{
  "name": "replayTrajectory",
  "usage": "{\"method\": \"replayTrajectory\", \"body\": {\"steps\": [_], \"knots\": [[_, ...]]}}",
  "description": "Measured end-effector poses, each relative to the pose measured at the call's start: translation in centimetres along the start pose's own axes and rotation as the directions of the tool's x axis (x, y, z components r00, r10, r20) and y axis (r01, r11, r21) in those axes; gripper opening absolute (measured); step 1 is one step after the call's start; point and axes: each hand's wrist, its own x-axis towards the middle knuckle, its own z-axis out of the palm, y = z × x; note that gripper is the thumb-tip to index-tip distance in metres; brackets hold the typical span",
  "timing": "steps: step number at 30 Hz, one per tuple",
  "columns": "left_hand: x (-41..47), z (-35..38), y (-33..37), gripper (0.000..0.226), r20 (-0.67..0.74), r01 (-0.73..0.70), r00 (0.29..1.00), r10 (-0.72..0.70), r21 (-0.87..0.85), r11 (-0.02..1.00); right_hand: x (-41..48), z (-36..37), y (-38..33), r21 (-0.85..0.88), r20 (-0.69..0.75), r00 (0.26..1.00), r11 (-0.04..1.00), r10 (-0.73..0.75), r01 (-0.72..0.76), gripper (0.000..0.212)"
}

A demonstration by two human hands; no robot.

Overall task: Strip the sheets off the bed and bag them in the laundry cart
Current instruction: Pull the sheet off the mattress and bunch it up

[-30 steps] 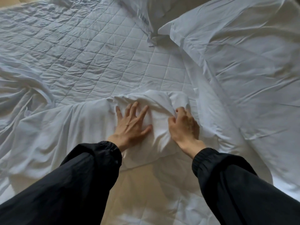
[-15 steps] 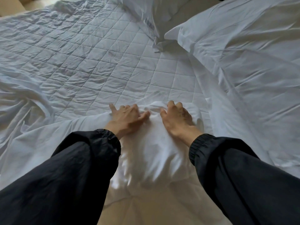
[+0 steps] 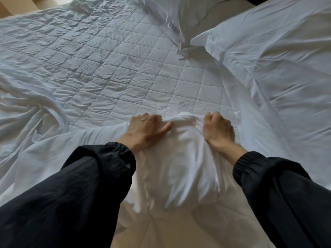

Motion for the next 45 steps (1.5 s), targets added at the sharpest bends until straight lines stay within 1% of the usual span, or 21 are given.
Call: {"method": "replayTrajectory", "body": {"steps": [2, 3, 4, 6, 10, 13, 15, 17, 19, 22, 23, 25, 27, 28, 30, 32, 35, 38, 41, 42, 45], "knots": [[0.1, -0.3, 0.2, 0.061, -0.010, 0.047, 0.999, -0.047, -0.035, 0.998, 0.6, -0.7, 1.2, -0.130, -0.057, 0.995, 0.988, 0.081, -0.088, 0.045], [0.1, -0.4, 0.4, 0.062, -0.028, 0.070, 0.997, -0.071, -0.053, 0.996, 0.7, -0.8, 1.9, -0.135, -0.026, 0.991, 0.982, 0.129, -0.131, 0.050], [-0.1, -0.5, 0.4, 0.061, -0.050, 0.091, 0.994, -0.095, -0.073, 0.993, 0.5, -0.8, 2.3, -0.070, 0.052, 0.985, 0.985, 0.163, -0.159, 0.057], [-0.4, -0.8, 0.5, 0.058, -0.100, 0.128, 0.985, -0.141, -0.129, 0.983, 0.3, -0.4, 2.7, 0.157, 0.210, 0.971, 0.976, 0.118, -0.152, 0.063], [-0.9, -2.3, -0.2, 0.057, -0.172, 0.151, 0.961, -0.216, -0.326, 0.933, 0.0, -1.0, 0.6, 0.559, 0.288, 0.958, 0.812, 0.001, -0.169, 0.039], [-0.8, -3.2, -1.6, 0.051, -0.178, 0.143, 0.949, -0.260, -0.494, 0.858, 0.3, -0.8, -0.5, 0.573, 0.428, 0.903, 0.784, -0.040, -0.237, 0.034], [-0.6, -3.0, -1.8, 0.051, -0.079, 0.170, 0.971, -0.226, -0.434, 0.885, 0.1, 0.6, -0.3, 0.532, 0.470, 0.882, 0.805, -0.022, -0.264, 0.032], [-0.6, -2.4, -0.8, 0.048, 0.058, 0.186, 0.982, -0.178, -0.225, 0.956, -0.7, 2.2, 0.2, 0.439, 0.446, 0.894, 0.858, 0.050, -0.267, 0.033], [-0.8, -1.9, 0.2, 0.045, 0.091, 0.155, 0.985, -0.148, -0.076, 0.985, -0.9, 2.7, 0.9, 0.325, 0.361, 0.925, 0.914, 0.117, -0.243, 0.043], [-1.9, -1.7, 0.2, 0.056, 0.103, 0.128, 0.986, -0.129, 0.015, 0.992, -1.1, 1.2, 0.5, 0.322, 0.178, 0.968, 0.919, 0.178, -0.228, 0.046], [-2.5, -1.6, -0.1, 0.061, 0.104, 0.118, 0.987, -0.122, 0.038, 0.992, -1.2, 0.7, 0.0, 0.338, 0.132, 0.977, 0.919, 0.169, -0.205, 0.047], [-4.0, -1.0, -0.4, 0.068, 0.094, 0.088, 0.991, -0.095, 0.075, 0.993, -2.3, 0.0, -1.4, 0.281, 0.124, 0.991, 0.956, 0.048, -0.082, 0.050], [-5.6, -0.5, -0.6, 0.070, 0.092, 0.057, 0.994, -0.065, 0.089, 0.994, -4.7, 0.2, -2.6, 0.030, 0.165, 0.971, 0.985, -0.172, 0.169, 0.056], [-6.2, -0.4, -0.7, 0.071, 0.087, 0.054, 0.994, -0.062, 0.095, 0.994, -5.9, 0.6, -3.0, -0.113, 0.171, 0.944, 0.946, -0.282, 0.303, 0.059], [-7.2, -0.6, -1.3, 0.070, 0.084, 0.074, 0.993, -0.083, 0.111, 0.991, -7.9, 1.8, -3.1, -0.277, 0.164, 0.868, 0.822, -0.469, 0.497, 0.062], [-8.6, -0.7, -2.4, 0.065, 0.104, 0.113, 0.987, -0.125, 0.114, 0.987, -8.7, 2.9, -2.7, -0.343, 0.225, 0.831, 0.757, -0.508, 0.556, 0.063], [-11.2, -0.4, -4.8, 0.064, 0.158, 0.205, 0.964, -0.215, 0.080, 0.976, -8.6, 3.5, -3.2, -0.402, 0.323, 0.858, 0.762, -0.401, 0.507, 0.063], [-13.6, -0.3, -7.0, 0.066, 0.158, 0.272, 0.951, -0.267, -0.011, 0.962, -10.5, 4.0, -6.2, -0.319, 0.312, 0.872, 0.823, -0.376, 0.469, 0.066], [-15.9, -0.7, -8.8, 0.072, 0.156, 0.394, 0.911, -0.381, -0.056, 0.918, -14.1, 5.9, -9.7, -0.207, 0.373, 0.772, 0.765, -0.515, 0.610, 0.067], [-16.8, -0.8, -9.5, 0.068, 0.167, 0.475, 0.873, -0.458, -0.079, 0.876, -15.2, 6.6, -10.8, -0.185, 0.404, 0.732, 0.734, -0.549, 0.653, 0.068], [-19.2, -1.0, -12.4, 0.065, 0.237, 0.721, 0.691, -0.683, -0.164, 0.673, -17.6, 8.6, -14.1, -0.165, 0.460, 0.636, 0.644, -0.620, 0.747, 0.069]]}}
